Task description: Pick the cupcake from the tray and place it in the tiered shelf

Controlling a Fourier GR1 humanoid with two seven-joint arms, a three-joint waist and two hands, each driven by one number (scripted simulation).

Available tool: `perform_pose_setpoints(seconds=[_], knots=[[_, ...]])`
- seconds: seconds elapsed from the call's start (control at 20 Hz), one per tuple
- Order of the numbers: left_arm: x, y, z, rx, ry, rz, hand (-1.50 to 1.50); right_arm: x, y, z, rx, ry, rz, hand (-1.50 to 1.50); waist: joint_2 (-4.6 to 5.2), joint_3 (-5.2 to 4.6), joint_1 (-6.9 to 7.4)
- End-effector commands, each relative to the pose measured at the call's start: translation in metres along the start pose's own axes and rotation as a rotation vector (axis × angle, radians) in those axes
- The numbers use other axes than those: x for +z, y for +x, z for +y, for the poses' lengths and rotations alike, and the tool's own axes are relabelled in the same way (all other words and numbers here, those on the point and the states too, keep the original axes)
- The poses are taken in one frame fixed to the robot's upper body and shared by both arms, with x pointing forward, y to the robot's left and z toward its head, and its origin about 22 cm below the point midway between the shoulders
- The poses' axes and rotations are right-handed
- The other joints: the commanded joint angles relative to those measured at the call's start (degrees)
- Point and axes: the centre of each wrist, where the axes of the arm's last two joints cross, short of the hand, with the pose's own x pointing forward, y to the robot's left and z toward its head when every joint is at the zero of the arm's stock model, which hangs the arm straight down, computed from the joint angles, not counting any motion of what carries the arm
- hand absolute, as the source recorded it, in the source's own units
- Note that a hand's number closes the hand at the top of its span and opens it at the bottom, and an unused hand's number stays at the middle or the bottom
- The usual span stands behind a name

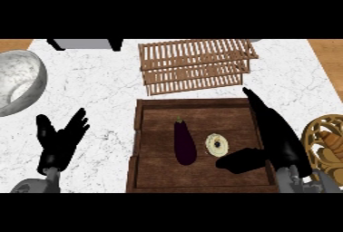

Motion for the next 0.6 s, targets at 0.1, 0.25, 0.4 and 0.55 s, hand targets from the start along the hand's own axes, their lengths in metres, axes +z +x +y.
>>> perform_pose_setpoints(seconds=[0.1,0.25,0.4,0.55], knots=[[0.003,-0.008,0.004,0.003,-0.002,0.014,0.0,-0.002,0.013,0.033,0.107,0.028,0.174,-1.5,-0.09,-0.03,-0.39],[0.004,0.005,0.016,0.014,0.017,0.008,0.0,0.0,0.0,0.034,0.088,0.004,0.222,-1.5,-0.19,0.02,-0.7],[0.002,-0.006,-0.015,0.012,0.002,0.012,0.0,-0.006,0.016,0.05,0.115,-0.024,0.234,-1.5,-0.13,0.0,-0.56],[-0.012,0.002,-0.006,0.016,0.02,-0.008,0.0,0.004,0.015,0.064,0.118,-0.017,0.227,-1.5,-0.05,-0.01,-1.11]])
